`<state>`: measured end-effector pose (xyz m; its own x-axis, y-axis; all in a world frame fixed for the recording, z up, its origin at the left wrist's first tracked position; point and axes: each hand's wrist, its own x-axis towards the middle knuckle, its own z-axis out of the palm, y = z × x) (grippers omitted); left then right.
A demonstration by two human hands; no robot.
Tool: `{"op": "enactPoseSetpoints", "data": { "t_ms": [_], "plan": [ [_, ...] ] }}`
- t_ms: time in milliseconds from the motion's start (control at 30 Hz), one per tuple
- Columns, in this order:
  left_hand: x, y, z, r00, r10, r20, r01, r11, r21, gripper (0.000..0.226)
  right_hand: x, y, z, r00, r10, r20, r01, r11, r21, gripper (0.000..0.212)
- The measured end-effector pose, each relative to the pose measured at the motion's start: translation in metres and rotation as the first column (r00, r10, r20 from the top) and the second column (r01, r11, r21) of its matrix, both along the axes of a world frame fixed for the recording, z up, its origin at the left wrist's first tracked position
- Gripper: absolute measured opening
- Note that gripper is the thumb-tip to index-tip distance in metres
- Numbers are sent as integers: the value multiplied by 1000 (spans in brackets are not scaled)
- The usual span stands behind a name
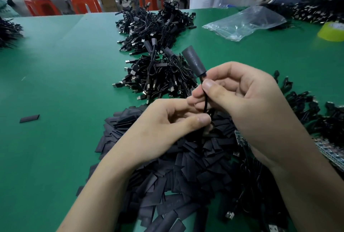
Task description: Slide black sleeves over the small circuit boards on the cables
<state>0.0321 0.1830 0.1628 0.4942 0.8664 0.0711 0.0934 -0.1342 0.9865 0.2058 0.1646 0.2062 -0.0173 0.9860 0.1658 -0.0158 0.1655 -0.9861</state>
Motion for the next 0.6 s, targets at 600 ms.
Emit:
{"op": "enactPoseSetpoints", "data": {
  "t_ms": [600],
  "plan": [
    [-32,77,-3,642,720,-264,-569,678,465,31,20,-3,16,947,-32,321,-58,961,269,12]
  ]
}}
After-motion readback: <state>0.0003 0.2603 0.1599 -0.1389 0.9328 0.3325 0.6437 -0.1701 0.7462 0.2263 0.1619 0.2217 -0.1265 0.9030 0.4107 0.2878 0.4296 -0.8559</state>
